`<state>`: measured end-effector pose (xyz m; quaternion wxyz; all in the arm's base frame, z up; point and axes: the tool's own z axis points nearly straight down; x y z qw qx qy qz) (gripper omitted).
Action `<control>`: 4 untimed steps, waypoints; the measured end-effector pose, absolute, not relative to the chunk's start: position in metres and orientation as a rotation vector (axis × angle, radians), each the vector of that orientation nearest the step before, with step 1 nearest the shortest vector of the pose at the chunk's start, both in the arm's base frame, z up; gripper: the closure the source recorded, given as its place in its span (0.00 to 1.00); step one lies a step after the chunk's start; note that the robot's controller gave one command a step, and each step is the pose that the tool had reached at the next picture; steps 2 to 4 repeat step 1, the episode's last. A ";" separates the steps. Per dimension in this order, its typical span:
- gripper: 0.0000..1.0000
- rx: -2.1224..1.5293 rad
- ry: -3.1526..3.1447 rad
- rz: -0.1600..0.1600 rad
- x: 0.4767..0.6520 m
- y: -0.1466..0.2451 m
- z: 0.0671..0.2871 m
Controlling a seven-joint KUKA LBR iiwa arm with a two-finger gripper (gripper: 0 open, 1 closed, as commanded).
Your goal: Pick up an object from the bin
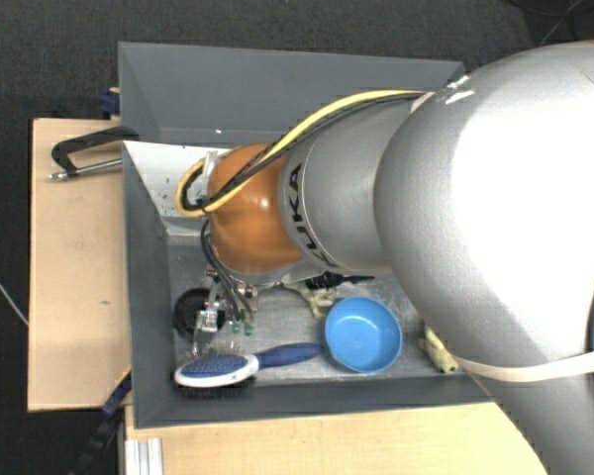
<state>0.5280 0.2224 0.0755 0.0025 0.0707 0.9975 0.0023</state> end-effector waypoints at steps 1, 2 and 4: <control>1.00 -0.173 3.126 0.004 0.502 0.181 0.218; 1.00 -0.173 3.126 0.004 0.502 0.181 0.218; 1.00 -0.173 3.126 0.004 0.502 0.181 0.218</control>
Offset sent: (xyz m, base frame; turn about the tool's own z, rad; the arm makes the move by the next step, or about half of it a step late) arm -0.0276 -0.0419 0.1382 -0.2515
